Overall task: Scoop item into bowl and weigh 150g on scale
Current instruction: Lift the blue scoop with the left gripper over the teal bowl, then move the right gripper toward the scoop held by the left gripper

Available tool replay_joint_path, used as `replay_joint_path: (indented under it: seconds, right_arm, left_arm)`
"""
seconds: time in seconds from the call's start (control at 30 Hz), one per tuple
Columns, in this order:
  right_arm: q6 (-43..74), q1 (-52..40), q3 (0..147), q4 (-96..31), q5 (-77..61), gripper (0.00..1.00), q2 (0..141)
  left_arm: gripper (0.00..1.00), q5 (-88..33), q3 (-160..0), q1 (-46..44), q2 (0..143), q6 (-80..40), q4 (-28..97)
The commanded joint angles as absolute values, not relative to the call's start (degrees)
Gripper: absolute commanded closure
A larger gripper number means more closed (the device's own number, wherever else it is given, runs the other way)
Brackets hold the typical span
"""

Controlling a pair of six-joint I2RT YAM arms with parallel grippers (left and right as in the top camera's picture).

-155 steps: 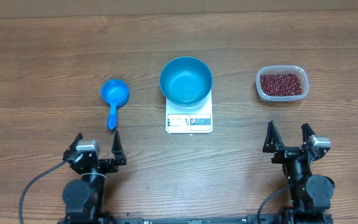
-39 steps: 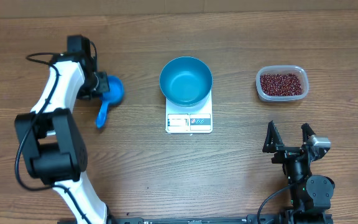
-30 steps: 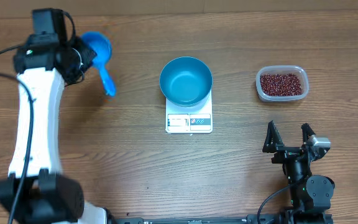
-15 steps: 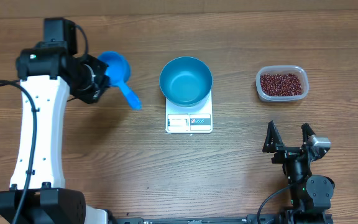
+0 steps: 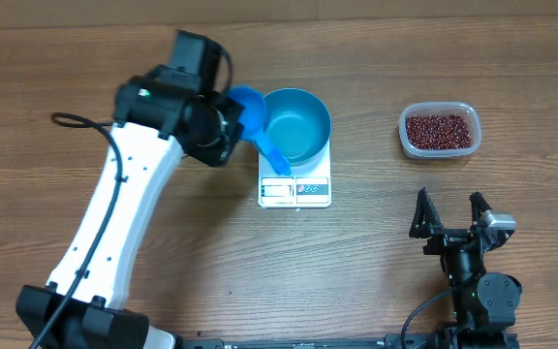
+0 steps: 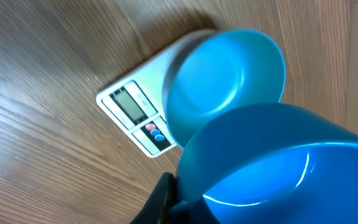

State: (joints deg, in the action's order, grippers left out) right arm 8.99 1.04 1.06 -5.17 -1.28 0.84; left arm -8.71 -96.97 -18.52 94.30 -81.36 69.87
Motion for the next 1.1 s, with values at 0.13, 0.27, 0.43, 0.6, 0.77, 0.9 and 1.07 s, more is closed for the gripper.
replay_joint_path:
  seconds: [0.13,0.27,0.43,0.6,0.77,0.9,1.07]
  right_arm:
    - [8.9,0.7,0.5,-4.8,-1.4,0.00,0.2]
    - [8.9,0.7,0.5,-4.8,-1.4,0.00,0.2]
    - [8.9,0.7,0.5,-3.3,-0.1,0.00,0.2]
    - [10.7,0.7,0.5,-2.2,-2.7,0.00,0.2]
    - [11.0,0.7,0.5,7.5,-8.4,0.00,0.2]
    - [20.4,0.7,0.5,8.9,-9.5,0.00,0.2]
    - [24.1,0.7,2.6,6.9,-9.6,0.00,0.2]
  left_arm:
    - [0.96,-2.5,-97.5,-24.8,94.5,-92.9,69.6]
    - [0.96,-0.8,-97.5,-26.6,94.5,-93.5,69.6]
    - [0.96,-0.6,-97.5,-26.7,94.5,-93.4,69.6]
    - [0.96,-0.6,-97.5,-26.7,94.5,-93.4,69.6]
    - [0.96,-0.4,-97.5,-26.7,94.5,-93.4,69.6]
    - [0.96,-0.4,-97.5,-26.7,94.5,-93.4,69.8]
    - [0.96,-0.4,-97.5,-26.7,94.5,-93.4,69.8]
